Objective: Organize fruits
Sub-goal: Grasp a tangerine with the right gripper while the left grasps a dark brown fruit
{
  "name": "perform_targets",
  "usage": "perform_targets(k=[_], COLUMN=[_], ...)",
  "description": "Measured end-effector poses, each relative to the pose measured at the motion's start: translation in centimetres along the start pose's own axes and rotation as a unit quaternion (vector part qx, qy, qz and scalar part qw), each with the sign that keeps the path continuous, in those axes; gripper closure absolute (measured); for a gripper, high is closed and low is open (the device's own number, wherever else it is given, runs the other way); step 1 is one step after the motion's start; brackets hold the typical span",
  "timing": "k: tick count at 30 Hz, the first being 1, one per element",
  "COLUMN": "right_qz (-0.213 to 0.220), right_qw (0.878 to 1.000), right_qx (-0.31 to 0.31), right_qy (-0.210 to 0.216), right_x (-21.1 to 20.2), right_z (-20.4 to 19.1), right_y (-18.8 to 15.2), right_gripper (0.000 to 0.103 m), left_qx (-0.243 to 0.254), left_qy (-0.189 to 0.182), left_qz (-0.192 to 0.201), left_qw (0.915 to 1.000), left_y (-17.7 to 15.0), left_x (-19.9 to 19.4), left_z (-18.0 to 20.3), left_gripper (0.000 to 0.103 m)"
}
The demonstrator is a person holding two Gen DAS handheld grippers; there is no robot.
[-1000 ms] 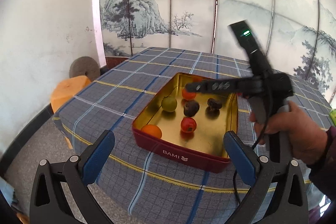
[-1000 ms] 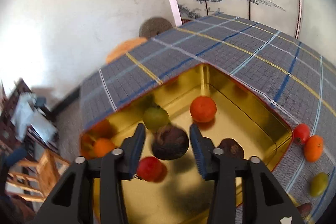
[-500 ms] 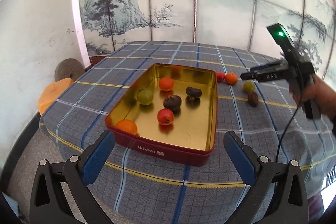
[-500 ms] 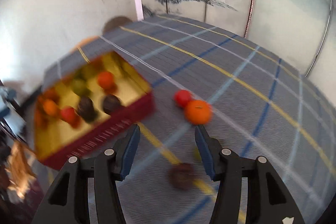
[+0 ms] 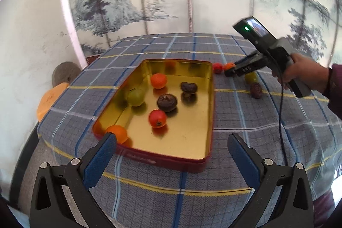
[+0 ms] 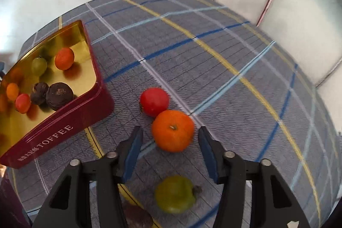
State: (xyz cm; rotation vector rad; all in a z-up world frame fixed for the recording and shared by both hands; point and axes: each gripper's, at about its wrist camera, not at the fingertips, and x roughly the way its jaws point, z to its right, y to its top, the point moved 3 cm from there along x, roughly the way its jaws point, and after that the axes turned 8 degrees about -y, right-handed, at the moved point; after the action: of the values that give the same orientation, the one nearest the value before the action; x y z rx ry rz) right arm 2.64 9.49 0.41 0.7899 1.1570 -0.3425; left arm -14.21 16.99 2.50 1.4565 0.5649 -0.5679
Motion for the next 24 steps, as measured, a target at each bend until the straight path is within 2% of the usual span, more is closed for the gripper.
perform_targets(k=[2,5,7,10,12,16,20,22,24], right_qz=[0.006,0.047,0.074,0.081,0.071,0.053,0.055,0.059,0.06], right_qw=[1.0,0.995,0.988,0.977,0.972,0.961,0.95,0.947,0.944], right_qx=[0.023,0.083,0.136,0.193,0.218,0.257,0.293,0.305,0.315], right_qy=[0.005,0.006,0.004,-0.03,-0.06,-0.085,-0.089,-0.085,-0.074], right_x=[-0.7,-3.8,-6.5,-9.3,-10.6,-11.6,-11.9,-11.6,-11.3], right_z=[0.8,3.5,5.9,9.2,11.0,13.6,15.8,16.4,16.6], right_y=[-0.5,-2.9,-6.3,-12.4,-16.9,-22.6,-25.7,-26.2,-26.6], right_gripper=[0.067,0.068,0.068,0.067,0.067,0.067,0.067,0.067,0.067], left_qx=[0.02,0.044,0.052,0.058,0.062,0.068,0.098,0.117,0.126], left_qy=[-0.017,-0.046,-0.078,-0.112,-0.138,-0.176,-0.173,-0.158,-0.158], left_qz=[-0.002,-0.001,-0.007,-0.019,-0.024,-0.041,-0.068,-0.072,-0.078], left_qw=[0.9997,0.9979,0.9955,0.9918,0.9882,0.9812,0.9777,0.978,0.9763], left_y=[0.5,1.4,2.2,3.8,5.1,7.2,8.3,8.6,8.7], left_x=[0.1,0.2,0.6,2.1,3.4,7.0,11.1,12.9,14.3], left_z=[1.1,2.8,4.0,6.1,7.5,10.7,13.8,14.8,15.2], left_gripper=[0.0,0.0,0.0,0.0,0.0,0.0,0.0,0.0,0.0])
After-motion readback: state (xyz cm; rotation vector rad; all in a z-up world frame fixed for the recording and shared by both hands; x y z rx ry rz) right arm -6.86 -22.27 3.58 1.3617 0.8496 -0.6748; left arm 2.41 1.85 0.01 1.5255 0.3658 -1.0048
